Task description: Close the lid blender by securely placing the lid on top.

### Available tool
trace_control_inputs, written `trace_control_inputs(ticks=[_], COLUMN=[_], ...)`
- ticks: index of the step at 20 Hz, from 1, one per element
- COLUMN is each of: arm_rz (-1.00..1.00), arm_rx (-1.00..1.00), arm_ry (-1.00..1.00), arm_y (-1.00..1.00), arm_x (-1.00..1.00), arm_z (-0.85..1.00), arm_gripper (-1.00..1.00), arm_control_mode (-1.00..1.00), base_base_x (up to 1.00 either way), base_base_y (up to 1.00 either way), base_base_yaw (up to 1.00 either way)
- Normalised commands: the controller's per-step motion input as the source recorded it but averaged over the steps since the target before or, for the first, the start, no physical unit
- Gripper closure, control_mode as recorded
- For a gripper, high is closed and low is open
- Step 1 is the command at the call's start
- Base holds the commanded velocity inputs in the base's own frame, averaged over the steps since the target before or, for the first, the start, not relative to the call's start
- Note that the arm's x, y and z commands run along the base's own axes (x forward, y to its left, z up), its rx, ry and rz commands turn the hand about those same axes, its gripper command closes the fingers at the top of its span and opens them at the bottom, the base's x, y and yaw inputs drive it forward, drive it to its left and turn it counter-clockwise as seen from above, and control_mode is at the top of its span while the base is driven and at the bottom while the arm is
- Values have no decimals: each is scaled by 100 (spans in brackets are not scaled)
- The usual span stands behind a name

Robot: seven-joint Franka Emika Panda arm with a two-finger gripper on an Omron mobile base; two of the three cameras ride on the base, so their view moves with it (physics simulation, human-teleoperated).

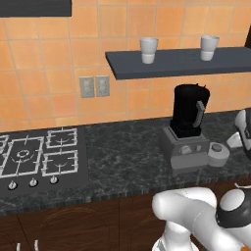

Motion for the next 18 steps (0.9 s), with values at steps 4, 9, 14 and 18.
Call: trace_control_inputs(ticks=[4, 9, 14, 18], arm_rz=[13, 13, 9, 7], arm_rx=[0, 0, 0, 0], arm_ry=[0, 0, 0, 0], arm_y=[0, 0, 0, 0], arm_x=[22, 18, 20, 18], arm_z=[-15, -34, -22, -8], arm_gripper=[-100, -100, -100, -100], arm_control_mode=[-100, -100, -100, -100], base_base_x=[0, 0, 0, 0], base_base_y=[0, 0, 0, 0], base_base_yaw=[0, 0, 0, 0])
